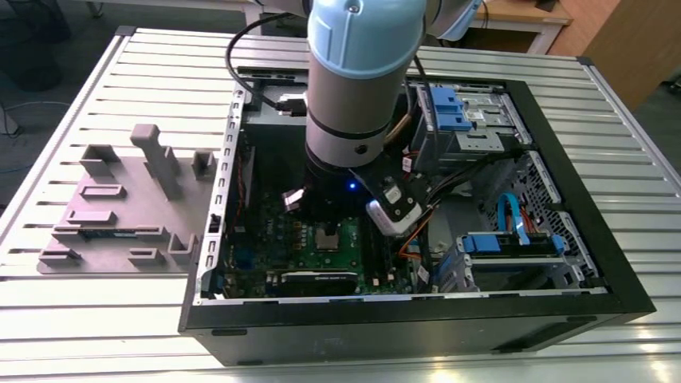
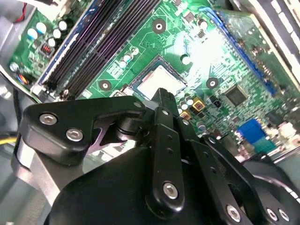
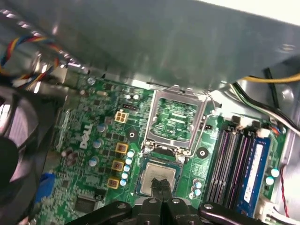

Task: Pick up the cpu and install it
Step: 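Close the cpu cover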

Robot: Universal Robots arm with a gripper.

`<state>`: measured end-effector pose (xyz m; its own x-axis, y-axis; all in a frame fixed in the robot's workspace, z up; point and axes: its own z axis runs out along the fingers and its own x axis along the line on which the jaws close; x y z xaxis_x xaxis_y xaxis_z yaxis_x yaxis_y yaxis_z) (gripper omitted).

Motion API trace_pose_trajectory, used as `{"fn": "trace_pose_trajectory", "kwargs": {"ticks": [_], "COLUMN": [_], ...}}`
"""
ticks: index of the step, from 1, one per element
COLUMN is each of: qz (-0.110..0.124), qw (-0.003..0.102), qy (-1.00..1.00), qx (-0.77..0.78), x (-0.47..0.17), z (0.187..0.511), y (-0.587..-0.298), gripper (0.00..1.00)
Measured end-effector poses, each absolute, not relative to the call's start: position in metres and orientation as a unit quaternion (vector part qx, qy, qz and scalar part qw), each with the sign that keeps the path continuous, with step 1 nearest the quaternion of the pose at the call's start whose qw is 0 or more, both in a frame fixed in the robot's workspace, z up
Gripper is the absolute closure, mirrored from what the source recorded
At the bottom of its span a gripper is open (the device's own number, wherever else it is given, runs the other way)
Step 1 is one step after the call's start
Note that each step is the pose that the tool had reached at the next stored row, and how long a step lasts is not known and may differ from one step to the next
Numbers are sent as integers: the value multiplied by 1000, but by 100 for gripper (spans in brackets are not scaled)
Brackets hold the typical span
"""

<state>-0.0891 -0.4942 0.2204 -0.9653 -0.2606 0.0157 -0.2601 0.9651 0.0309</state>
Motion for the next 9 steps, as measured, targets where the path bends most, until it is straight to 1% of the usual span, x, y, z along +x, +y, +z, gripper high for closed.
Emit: {"fn": "trace_pose_trajectory", "kwargs": {"ticks": [9], "qz": [-14], "qw": [11], "qy": [-982], "qx": [186], "x": [-82], "z": [220], "y": [-494], "gripper": [89]}}
